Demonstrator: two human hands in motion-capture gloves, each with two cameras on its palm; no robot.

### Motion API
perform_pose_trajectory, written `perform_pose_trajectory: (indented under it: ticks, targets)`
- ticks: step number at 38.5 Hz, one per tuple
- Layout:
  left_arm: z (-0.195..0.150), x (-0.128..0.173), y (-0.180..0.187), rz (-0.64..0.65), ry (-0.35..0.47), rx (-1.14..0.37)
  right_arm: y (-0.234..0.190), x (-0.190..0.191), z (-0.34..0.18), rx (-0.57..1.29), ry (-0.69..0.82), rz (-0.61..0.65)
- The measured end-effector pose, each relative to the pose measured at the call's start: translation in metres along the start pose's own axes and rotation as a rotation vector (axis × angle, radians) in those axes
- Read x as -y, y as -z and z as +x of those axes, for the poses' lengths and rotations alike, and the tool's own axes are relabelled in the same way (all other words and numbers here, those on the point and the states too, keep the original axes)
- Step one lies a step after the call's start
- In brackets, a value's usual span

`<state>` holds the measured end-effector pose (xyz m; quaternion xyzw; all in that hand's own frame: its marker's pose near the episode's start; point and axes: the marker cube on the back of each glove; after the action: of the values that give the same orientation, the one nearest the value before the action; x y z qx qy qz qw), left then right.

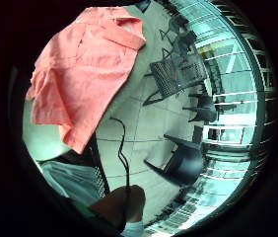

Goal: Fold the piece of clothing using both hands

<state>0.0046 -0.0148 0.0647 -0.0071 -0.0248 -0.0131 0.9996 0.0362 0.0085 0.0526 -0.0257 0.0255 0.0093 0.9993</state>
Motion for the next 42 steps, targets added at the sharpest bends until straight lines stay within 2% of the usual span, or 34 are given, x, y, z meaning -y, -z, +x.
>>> perform_pose_trajectory:
  ticks: [13, 15, 18, 22, 25, 27, 29, 31, 33, 36, 42]
  targets:
    - [-0.012, 0.033, -0.067, -0.153, 0.010, 0.063, -0.066, 0.035, 0.021, -0.037, -0.020, -0.167]
    - [-0.013, 0.037, -0.075, -0.144, -0.003, 0.039, -0.070, 0.036, 0.021, -0.027, -0.009, -0.173]
    - [-0.011, 0.041, -0.080, -0.099, -0.024, 0.000, -0.047, 0.020, 0.015, 0.011, 0.019, -0.174]
    - [-0.011, 0.049, -0.084, 0.027, -0.033, 0.045, -0.029, 0.004, 0.001, 0.150, 0.113, -0.191]
    - [-0.012, 0.056, -0.082, 0.148, -0.037, 0.129, -0.036, 0.012, -0.002, 0.193, 0.142, -0.126]
    - [-0.013, 0.062, -0.079, 0.225, -0.043, 0.162, -0.053, 0.031, 0.003, 0.187, 0.141, -0.005]
    - [-0.012, 0.063, -0.074, 0.285, -0.050, 0.153, -0.073, 0.052, 0.010, 0.176, 0.128, 0.125]
    - [-0.011, 0.057, -0.065, 0.309, -0.053, 0.118, -0.080, 0.059, 0.016, 0.172, 0.119, 0.192]
    - [-0.010, 0.044, -0.054, 0.287, -0.056, 0.083, -0.075, 0.053, 0.018, 0.170, 0.130, 0.193]
    - [-0.010, 0.025, -0.037, 0.216, -0.075, 0.037, -0.064, 0.037, 0.019, 0.159, 0.175, 0.117]
    - [-0.008, -0.009, 0.008, -0.007, -0.156, -0.019, -0.017, 0.010, 0.025, 0.145, 0.272, -0.002]
